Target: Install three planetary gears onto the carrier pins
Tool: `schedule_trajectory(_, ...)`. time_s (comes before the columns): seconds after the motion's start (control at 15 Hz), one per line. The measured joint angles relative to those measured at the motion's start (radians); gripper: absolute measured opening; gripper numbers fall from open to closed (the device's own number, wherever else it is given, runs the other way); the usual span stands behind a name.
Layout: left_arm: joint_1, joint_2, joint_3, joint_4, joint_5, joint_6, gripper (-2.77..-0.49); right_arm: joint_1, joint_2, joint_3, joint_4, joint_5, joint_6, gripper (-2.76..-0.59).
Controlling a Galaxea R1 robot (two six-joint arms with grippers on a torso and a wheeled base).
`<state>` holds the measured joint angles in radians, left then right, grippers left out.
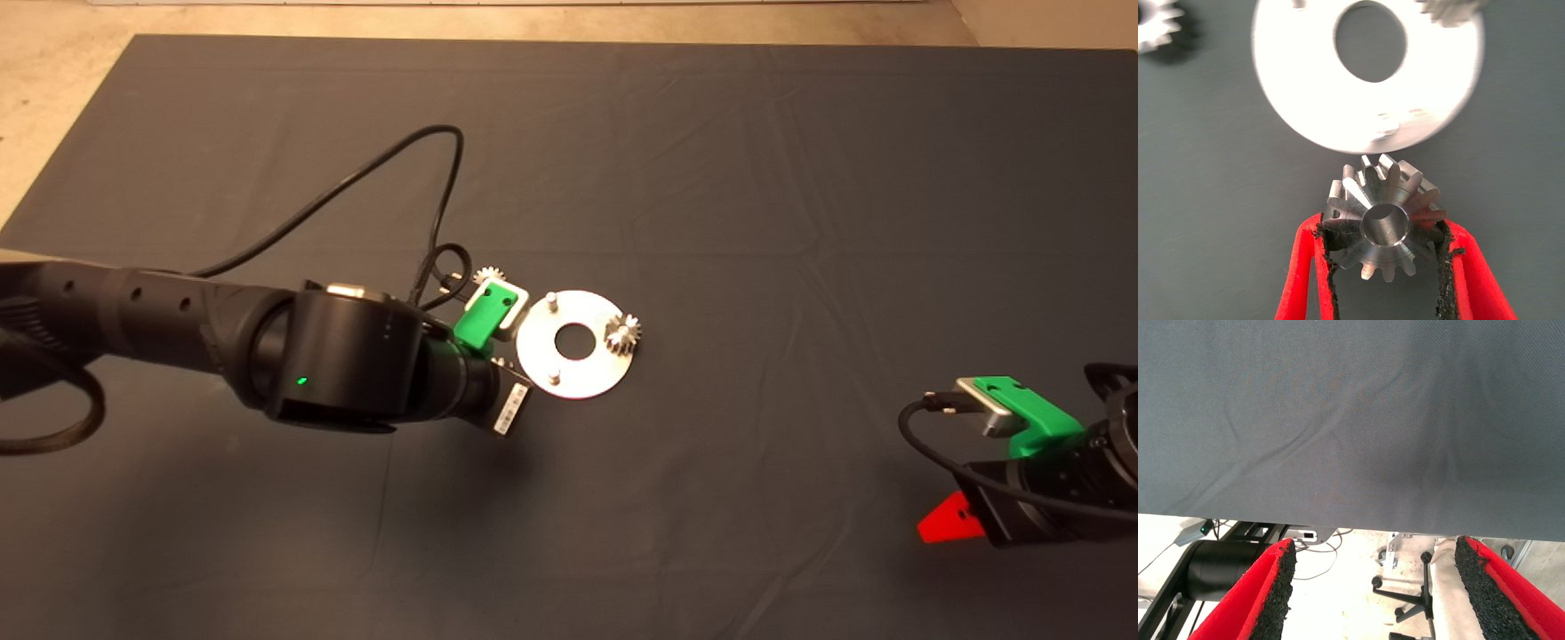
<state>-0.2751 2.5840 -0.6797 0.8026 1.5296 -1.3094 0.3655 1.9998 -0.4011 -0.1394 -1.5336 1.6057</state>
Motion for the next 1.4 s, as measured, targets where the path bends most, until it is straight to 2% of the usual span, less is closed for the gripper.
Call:
schedule_trajectory(0.13, 0.0, 0.041, -0.028, -0.01, -0.004, 0.002, -2.69, 0.0, 0.0, 0.0, 0.0, 0.0, 0.0, -1.6)
schedule_trajectory(0.53, -0.002, 0.069, -0.08, -0.014, -0.001, 0.014, -2.69, 0.0, -0.008, 0.0, 0.0, 0.0, 0.0, -1.6)
schedule_trajectory(1.13, -0.002, 0.073, -0.104, -0.013, -0.001, 0.021, -2.71, 0.0, -0.014, 0.0, 0.0, 0.0, 0.0, -1.6)
schedule_trajectory(1.4, 0.015, 0.073, -0.111, -0.006, -0.002, 0.022, -2.71, 0.0, -0.014, 0.0, 0.001, 0.0, 0.0, -1.6)
